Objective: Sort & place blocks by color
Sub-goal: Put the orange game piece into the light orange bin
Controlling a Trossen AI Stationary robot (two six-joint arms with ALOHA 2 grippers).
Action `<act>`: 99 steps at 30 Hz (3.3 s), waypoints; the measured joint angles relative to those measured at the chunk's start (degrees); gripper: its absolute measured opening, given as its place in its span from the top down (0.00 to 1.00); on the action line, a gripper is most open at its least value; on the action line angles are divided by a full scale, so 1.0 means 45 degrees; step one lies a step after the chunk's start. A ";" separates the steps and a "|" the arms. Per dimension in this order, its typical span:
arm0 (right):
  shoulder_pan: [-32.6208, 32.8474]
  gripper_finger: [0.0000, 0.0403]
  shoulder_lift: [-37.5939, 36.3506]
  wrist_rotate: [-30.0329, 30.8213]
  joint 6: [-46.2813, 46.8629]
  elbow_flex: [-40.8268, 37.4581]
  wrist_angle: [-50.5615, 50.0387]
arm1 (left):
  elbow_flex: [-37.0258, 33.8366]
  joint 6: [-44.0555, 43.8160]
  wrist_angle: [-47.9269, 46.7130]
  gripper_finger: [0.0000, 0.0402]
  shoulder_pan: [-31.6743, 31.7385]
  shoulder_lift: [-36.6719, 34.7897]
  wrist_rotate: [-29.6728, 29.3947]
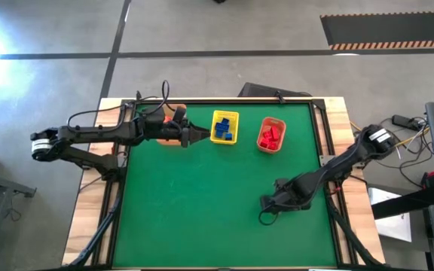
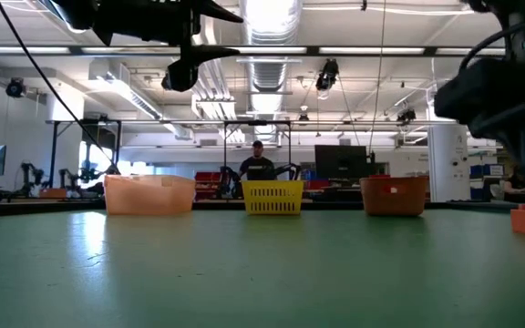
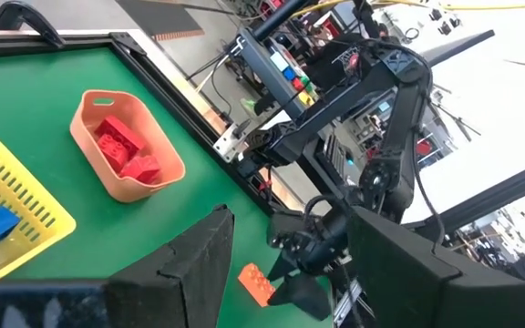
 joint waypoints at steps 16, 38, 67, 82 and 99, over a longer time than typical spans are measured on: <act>-0.1271 0.69 0.0468 0.0550 -0.3555 -0.0010 0.0502 | -0.0005 -0.0010 0.0024 0.50 0.0000 0.0001 -0.0002; -0.5607 0.69 -0.2929 0.3267 -1.8500 0.0004 1.4439 | -0.0015 0.2011 0.4438 0.50 -0.0677 -0.0003 0.0963; -0.5930 0.69 -0.2780 0.2967 -1.8041 -0.0005 1.4403 | 0.2092 0.1624 0.6331 0.50 -0.1397 0.4394 0.0876; -0.6047 0.69 -0.2789 0.2879 -1.7861 -0.0005 1.4253 | 0.2290 0.1661 0.6217 0.69 -0.1428 0.4514 0.1049; -0.6062 0.41 -0.2791 0.3069 -1.7886 0.0000 1.3925 | 0.2273 0.1603 0.6022 0.67 -0.1433 0.4480 0.1112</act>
